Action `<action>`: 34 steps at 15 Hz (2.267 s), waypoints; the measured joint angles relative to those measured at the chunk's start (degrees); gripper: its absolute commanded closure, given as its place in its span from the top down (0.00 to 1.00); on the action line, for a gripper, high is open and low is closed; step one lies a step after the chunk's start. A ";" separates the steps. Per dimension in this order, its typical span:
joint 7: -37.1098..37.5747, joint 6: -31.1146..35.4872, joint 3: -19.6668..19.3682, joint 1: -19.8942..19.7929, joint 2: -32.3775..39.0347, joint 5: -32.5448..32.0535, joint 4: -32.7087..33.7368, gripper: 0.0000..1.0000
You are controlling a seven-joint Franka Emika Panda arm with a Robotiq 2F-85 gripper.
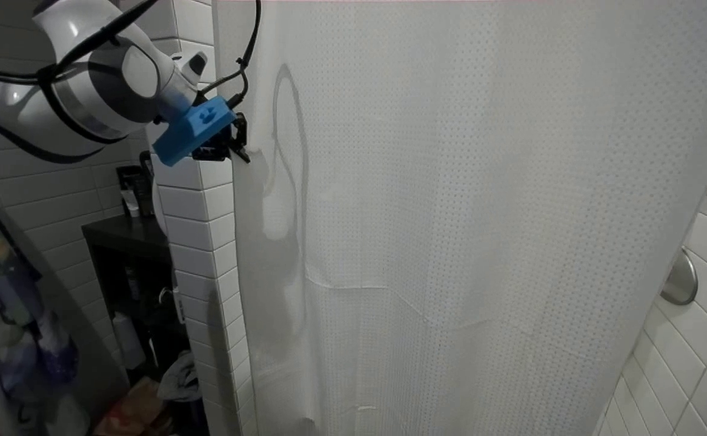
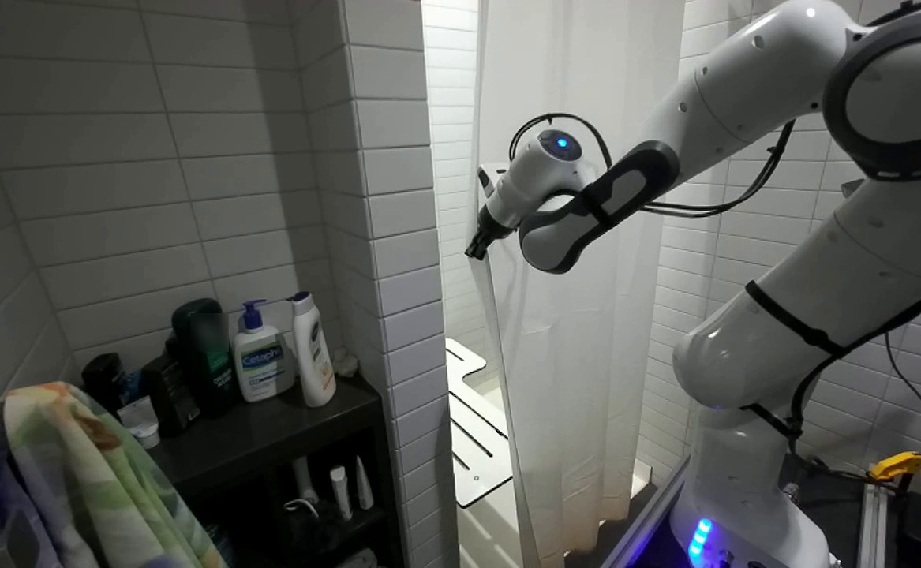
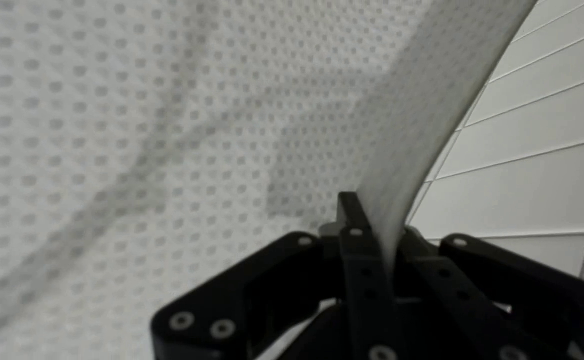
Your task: Pull the shower curtain to the left
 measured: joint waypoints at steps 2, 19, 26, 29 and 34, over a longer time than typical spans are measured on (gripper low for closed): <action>0.14 -1.24 -0.22 2.00 -0.58 -1.62 0.00 0.00; -0.99 -9.73 -3.51 16.40 -4.50 -7.50 -0.70 0.00; -1.35 -10.94 -4.35 16.48 -4.86 -8.39 -1.70 0.36; -1.26 -11.90 -5.28 16.45 -3.21 -8.39 -4.73 0.57; -1.41 -13.51 -8.56 16.52 -0.18 -8.35 -5.32 0.92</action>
